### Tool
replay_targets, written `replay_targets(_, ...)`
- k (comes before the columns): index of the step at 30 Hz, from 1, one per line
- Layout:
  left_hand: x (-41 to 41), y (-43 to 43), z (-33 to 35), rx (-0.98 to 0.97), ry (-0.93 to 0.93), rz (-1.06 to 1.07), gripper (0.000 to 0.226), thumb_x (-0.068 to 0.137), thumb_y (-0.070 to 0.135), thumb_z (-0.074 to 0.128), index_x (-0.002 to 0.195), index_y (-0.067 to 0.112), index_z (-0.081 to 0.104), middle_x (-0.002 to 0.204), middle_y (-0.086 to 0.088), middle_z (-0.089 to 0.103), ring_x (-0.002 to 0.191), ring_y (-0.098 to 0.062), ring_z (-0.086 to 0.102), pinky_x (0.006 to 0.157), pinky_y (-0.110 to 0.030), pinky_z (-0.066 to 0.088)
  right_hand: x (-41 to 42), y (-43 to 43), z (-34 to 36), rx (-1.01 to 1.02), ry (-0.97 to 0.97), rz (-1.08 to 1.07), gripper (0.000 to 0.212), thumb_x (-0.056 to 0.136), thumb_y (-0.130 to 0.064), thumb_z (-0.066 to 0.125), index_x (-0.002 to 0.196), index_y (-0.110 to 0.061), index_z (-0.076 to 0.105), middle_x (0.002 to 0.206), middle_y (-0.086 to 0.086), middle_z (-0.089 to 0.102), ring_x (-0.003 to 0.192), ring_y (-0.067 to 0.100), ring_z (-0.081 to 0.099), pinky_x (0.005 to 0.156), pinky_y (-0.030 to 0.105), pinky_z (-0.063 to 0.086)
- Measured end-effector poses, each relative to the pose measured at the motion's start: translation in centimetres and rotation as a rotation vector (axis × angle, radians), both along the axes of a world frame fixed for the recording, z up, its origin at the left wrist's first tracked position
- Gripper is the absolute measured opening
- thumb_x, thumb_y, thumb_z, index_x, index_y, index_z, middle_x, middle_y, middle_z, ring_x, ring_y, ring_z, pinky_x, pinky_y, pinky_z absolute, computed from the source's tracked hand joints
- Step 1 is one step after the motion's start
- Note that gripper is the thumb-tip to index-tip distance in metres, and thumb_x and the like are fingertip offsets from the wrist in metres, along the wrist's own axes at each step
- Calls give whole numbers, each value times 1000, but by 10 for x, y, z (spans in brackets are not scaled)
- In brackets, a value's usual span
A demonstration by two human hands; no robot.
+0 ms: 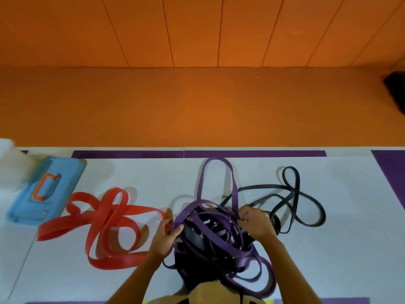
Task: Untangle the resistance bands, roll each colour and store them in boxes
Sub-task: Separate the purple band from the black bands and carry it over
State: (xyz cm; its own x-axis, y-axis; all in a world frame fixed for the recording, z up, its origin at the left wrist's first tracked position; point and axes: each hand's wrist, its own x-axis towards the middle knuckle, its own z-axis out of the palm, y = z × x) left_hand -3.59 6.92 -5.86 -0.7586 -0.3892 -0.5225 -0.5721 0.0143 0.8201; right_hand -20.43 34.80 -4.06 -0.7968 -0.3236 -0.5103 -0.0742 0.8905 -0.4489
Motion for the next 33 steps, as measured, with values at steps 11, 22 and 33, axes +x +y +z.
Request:
replay_targets(11,-35,18,42,-529,-330,-356,56,96,52,61,145,28,48,141,-2,57,138,-36,50,115,-61,40,7,-40,43,-570,261,-39,20,82,-25,89,80,-33,71,85,-21,72,85,4,70,73,10,49)
replay_targets(22,-53,86,68,22,105,79,20,90,24,85,105,20,73,95,5,77,106,-22,74,74,-8,50,16,-55,57,-804,46,1,13,89,-28,83,99,-36,82,110,-14,75,116,4,66,97,16,47)
replay_targets(33,-42,60,66,359,61,328,71,68,62,90,119,15,75,110,-9,82,109,-33,76,107,-56,54,26,-12,22,-605,-580,-507,63,96,-70,54,141,-27,60,142,-7,62,130,15,58,107,47,39)
